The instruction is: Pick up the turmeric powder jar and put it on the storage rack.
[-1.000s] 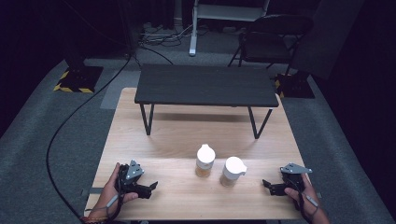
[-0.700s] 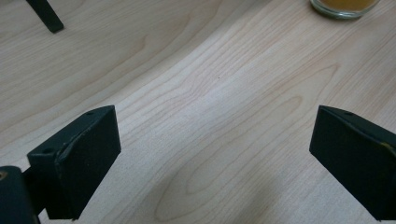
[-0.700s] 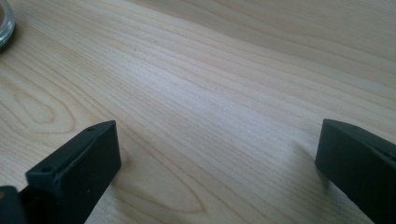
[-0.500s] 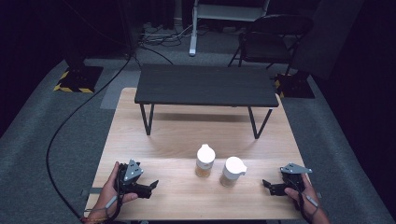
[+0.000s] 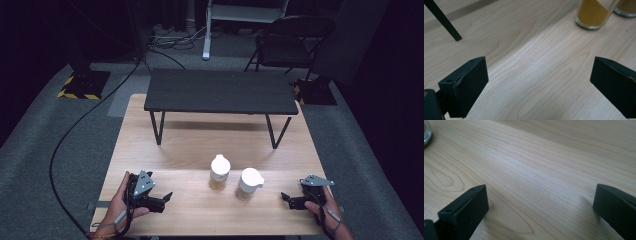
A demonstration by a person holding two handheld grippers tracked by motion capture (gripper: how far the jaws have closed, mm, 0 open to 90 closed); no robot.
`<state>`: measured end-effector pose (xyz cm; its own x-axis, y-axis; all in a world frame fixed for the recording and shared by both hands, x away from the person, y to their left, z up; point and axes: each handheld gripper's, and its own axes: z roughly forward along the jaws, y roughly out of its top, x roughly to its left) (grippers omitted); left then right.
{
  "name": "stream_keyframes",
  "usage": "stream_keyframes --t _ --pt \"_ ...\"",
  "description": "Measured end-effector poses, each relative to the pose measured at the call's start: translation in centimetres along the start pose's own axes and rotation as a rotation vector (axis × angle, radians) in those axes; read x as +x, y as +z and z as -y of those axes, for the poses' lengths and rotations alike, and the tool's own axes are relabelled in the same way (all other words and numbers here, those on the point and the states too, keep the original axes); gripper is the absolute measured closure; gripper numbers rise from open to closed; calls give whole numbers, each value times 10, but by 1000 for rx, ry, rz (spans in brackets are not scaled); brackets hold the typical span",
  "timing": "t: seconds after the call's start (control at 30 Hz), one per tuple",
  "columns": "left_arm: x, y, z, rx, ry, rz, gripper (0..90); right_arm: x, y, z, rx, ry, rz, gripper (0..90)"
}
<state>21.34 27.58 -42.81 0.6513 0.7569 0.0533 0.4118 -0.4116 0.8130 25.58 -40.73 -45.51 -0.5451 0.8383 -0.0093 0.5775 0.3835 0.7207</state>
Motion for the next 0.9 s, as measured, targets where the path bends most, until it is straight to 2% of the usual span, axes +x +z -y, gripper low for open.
stream_keyframes --t 0.13,0.3,0.43,0.53,0.9 --pt "1 5 0 1 -6 11 18 0 0 0 -1 -1 0 0" --pt "-1 14 -4 23 16 26 17 0 0 0 -1 -1 0 0" --pt "0 18 -6 21 9 33 18 0 0 0 -1 -1 0 0" --pt "0 22 -9 25 22 37 18 0 0 0 -1 -1 0 0" --pt "1 32 -17 -8 36 49 18 0 0 0 0 -1 1 0"
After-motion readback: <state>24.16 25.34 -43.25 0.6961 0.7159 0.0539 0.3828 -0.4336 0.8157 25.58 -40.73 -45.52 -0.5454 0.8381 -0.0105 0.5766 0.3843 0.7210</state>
